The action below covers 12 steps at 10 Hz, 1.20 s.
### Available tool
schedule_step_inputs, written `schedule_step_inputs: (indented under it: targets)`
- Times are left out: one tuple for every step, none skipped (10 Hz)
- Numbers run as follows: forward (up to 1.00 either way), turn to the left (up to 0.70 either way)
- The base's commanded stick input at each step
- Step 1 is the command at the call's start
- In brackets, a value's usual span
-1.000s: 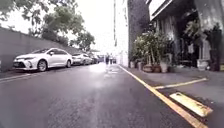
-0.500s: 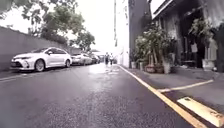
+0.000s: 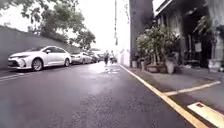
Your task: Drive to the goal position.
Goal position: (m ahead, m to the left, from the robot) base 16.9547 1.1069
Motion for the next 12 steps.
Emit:
schedule_step_inputs:
  targets:
    - [0.41, 0.03]
    - [0.60, 0.10]
    - [0.65, 0.13]
    - [0.65, 0.13]
    - [0.65, 0.13]
    - [0.65, 0.14]
    - [0.65, 0.05]
    - [0.65, 0.02]
    - [0.65, 0.02]
    - [0.65, 0.02]
    - [0.65, 0.02]
    - [0.65, 0.02]
